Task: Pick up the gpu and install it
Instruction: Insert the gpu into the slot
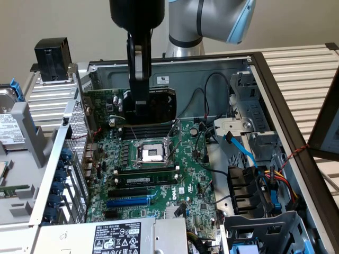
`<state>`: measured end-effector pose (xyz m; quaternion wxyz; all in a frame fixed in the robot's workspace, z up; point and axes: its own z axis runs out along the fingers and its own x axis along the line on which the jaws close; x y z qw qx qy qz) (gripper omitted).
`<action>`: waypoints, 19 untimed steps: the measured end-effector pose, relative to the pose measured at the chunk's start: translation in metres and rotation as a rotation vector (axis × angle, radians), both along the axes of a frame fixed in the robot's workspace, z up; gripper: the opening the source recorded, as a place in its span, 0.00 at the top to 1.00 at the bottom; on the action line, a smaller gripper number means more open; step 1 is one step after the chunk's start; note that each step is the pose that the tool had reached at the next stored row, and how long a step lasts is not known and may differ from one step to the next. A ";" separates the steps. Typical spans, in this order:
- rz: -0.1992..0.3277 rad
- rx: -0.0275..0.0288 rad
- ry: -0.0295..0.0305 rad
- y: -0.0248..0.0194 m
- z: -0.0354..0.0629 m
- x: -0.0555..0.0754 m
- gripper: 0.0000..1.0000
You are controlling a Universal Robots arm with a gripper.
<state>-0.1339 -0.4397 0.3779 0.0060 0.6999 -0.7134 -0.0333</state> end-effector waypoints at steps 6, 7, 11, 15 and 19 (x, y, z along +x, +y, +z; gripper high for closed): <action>0.000 -0.0002 0.0035 -0.0001 -0.0099 0.000 0.73; 0.000 -0.0002 0.0040 -0.0001 -0.0114 0.000 0.73; 0.000 -0.0002 0.0068 -0.0014 -0.0160 0.000 0.73; 0.000 -0.0004 0.0084 -0.0039 -0.0194 -0.001 0.73; -0.001 -0.0043 0.0098 -0.0053 -0.0227 -0.003 0.73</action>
